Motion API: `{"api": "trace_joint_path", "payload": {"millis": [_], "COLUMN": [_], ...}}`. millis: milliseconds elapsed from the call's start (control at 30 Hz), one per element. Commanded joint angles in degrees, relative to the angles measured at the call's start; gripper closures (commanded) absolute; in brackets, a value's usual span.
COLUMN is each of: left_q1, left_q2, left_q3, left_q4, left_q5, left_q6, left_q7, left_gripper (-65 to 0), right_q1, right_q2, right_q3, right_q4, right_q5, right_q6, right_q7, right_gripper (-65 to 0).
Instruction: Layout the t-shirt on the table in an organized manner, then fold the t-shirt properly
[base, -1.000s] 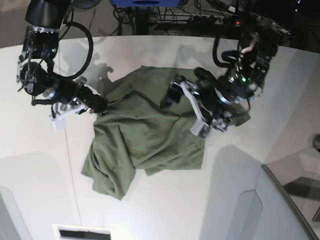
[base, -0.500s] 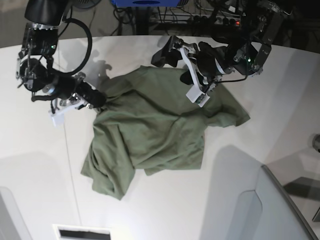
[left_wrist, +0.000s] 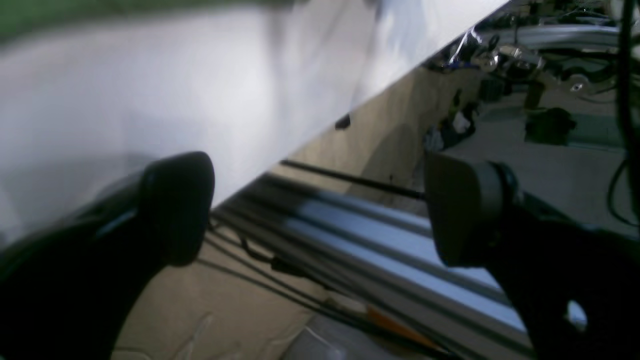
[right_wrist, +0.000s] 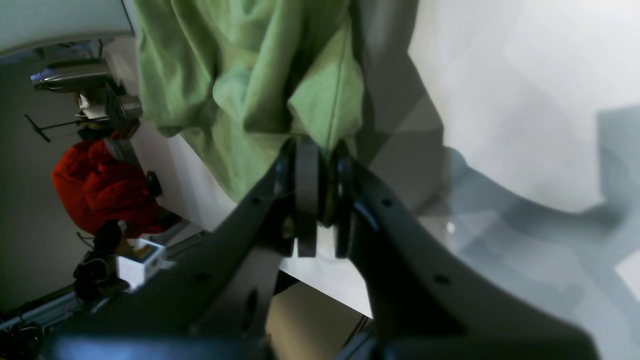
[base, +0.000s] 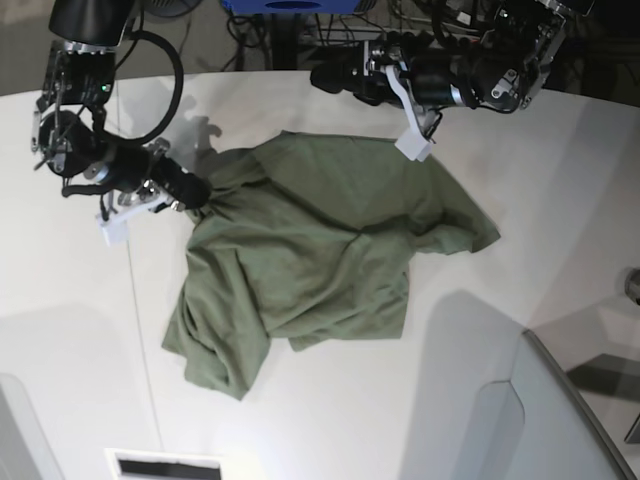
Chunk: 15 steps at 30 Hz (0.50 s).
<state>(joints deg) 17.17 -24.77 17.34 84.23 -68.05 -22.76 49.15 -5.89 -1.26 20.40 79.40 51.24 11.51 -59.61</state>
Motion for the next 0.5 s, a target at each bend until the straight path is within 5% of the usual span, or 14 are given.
{"api": "trace_joint_path", "payload": {"millis": [0,100,300,467], "left_q1": [0.46,2.13,5.91,4.68], "left_q2": [-0.15,-0.06,2.58,4.16], "left_q3": [-0.33,-0.68,-12.11,-12.29], "left_q4": [0.74,0.57,-5.41,-6.82], "left_q5": [-1.97,-1.97,-1.88,-1.97], "left_q6": [-0.93,-0.84,-0.84,-0.84], "left_q7": [-0.49,-0.93,-3.12,-3.21], "left_gripper": [-65.0,-65.0,-65.0,-65.0], "right_q1": [0.66,0.13,-0.13,-0.13], "right_q2": [0.16,0.16,0.25,0.25], "right_q3": [0.04,0.04,0.12,0.04], "right_q4": [0.82,0.82,0.82,0.82], "right_q5": [1.37,1.55,1.28,1.28], "right_q6": [0.49,0.49,0.49,0.49], "right_q7": [0.05,0.05,0.05,0.05], "right_gripper": [-2.1,-2.1,-2.1,-2.1]}}
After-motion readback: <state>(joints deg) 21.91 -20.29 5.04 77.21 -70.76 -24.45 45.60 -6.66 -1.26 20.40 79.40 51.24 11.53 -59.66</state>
